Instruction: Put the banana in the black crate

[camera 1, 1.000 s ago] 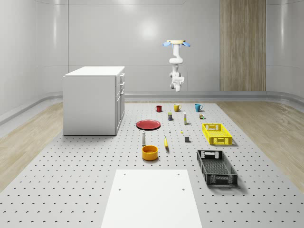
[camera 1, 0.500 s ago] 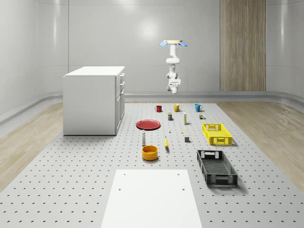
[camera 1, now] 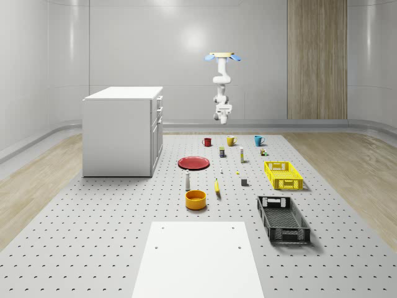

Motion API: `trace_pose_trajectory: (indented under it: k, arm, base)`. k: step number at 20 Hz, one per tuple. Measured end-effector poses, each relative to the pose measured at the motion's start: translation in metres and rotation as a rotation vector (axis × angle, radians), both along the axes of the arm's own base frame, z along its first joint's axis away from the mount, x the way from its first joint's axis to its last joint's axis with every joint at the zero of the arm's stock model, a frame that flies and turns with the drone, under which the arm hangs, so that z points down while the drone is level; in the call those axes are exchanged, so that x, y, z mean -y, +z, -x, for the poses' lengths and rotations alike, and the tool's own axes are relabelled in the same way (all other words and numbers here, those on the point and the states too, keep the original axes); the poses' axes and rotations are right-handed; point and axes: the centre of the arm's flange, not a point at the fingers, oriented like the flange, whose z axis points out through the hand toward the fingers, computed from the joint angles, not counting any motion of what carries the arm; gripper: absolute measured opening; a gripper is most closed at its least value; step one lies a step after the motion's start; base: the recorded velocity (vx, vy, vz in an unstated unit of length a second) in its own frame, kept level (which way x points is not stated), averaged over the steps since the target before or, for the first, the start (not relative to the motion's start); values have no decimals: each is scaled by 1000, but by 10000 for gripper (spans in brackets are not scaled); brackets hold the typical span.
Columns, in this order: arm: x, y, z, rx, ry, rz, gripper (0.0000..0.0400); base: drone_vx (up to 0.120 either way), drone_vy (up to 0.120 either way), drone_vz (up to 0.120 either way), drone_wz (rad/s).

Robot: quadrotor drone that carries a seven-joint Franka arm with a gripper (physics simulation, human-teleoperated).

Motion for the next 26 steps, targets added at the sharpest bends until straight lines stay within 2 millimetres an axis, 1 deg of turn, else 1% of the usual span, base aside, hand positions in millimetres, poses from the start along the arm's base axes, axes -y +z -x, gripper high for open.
trace_pose_trajectory:
  k: [12, 20, 26]
  arm:
    - [0, 0, 1, 9, 0, 3, 400]
    - [-1, 0, 1, 15, 0, 12, 400]
    - [-3, 0, 2, 20, -1, 33, 400]
  base:
    - [120, -120, 0, 0]
    - [0, -120, 0, 0]
    - [120, -7, 0, 0]
